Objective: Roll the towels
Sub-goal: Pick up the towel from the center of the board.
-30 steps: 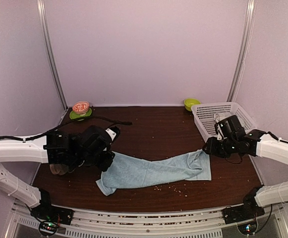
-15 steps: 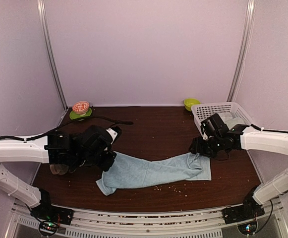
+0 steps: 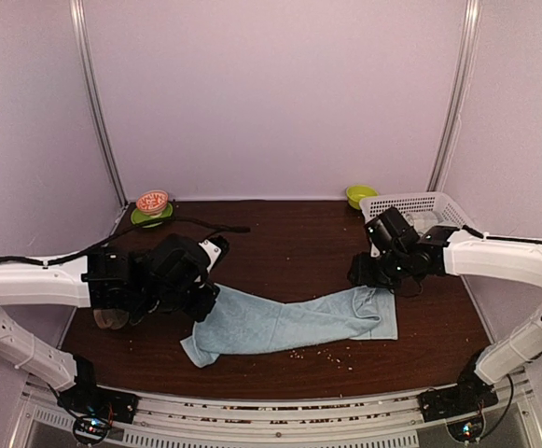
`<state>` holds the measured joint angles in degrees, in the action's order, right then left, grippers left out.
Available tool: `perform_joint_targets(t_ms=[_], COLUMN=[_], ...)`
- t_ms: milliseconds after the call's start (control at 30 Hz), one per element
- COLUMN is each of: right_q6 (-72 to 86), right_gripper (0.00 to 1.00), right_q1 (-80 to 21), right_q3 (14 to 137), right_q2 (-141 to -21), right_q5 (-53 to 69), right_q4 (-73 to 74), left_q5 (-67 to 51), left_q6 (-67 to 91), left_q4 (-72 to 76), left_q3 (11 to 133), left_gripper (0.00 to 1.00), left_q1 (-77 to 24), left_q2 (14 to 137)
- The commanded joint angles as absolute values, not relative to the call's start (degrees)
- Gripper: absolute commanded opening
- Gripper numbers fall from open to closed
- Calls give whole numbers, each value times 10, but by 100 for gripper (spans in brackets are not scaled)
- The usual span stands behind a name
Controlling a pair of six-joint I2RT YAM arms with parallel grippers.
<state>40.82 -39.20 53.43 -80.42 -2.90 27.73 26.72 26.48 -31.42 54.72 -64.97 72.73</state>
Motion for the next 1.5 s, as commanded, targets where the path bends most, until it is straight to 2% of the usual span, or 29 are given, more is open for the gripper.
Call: perform_joint_targets(t_ms=[0,100,367,567,833,1067,1467], right_q6=[178,77,65,76,93,68,21], right_gripper=[56,54,56,57,56,56,53], right_q1=[-405,-408,-396,-375,-377,-379,-383], right_q3=[561,534,564,562,549,603,607], right_q2=[-757,-734,-793,-830,-850,-912,-958], right_q5=[-37,-22,42,73,23,-13,-2], right_q4=[302,272,252,259,238,261,271], left_q5=[264,305,394,374,347,329,315], left_q6=[250,250,276,271,254,251,248], left_q4=[-304,-340,-448,-433,-405,-397,-389], left_q3=[541,553,612,592,577,577,573], left_gripper=[0,0,0,0,0,0,0], left_q1=[-647,-646,-637,-637,-637,-637,-637], left_q2=[710,709,732,716,717,732,740])
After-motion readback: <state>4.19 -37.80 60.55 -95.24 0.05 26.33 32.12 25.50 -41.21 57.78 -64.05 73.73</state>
